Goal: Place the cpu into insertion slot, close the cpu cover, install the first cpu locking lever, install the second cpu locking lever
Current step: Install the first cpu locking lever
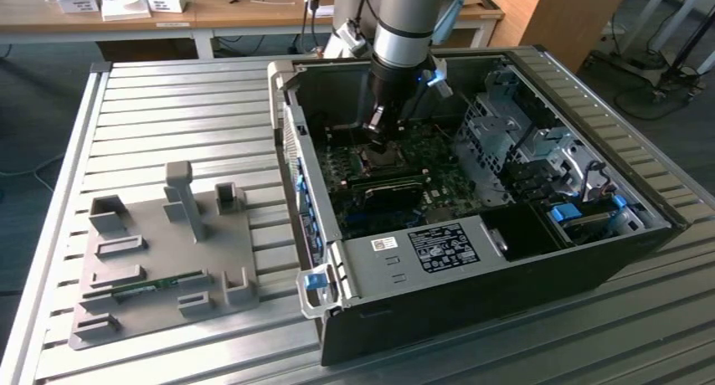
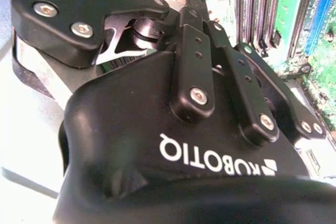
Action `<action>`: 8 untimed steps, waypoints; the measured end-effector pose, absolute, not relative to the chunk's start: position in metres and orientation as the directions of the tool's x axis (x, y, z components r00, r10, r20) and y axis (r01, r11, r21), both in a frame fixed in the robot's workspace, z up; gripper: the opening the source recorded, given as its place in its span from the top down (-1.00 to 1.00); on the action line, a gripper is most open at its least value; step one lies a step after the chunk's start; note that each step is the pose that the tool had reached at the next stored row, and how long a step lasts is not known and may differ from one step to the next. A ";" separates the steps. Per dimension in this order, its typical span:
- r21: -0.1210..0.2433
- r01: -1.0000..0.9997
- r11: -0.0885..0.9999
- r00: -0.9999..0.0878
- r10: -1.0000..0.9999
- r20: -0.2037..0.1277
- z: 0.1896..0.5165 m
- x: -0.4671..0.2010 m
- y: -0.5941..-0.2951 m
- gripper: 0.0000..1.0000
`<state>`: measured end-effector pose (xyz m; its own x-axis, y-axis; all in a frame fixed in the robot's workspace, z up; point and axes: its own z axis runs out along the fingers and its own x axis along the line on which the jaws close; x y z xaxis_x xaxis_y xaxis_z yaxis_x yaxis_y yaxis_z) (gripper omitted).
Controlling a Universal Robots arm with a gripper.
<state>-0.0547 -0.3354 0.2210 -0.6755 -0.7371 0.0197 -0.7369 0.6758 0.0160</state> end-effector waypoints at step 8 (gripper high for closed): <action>0.016 -0.747 0.665 -0.664 -0.747 0.020 0.221 -0.055 -0.335 0.79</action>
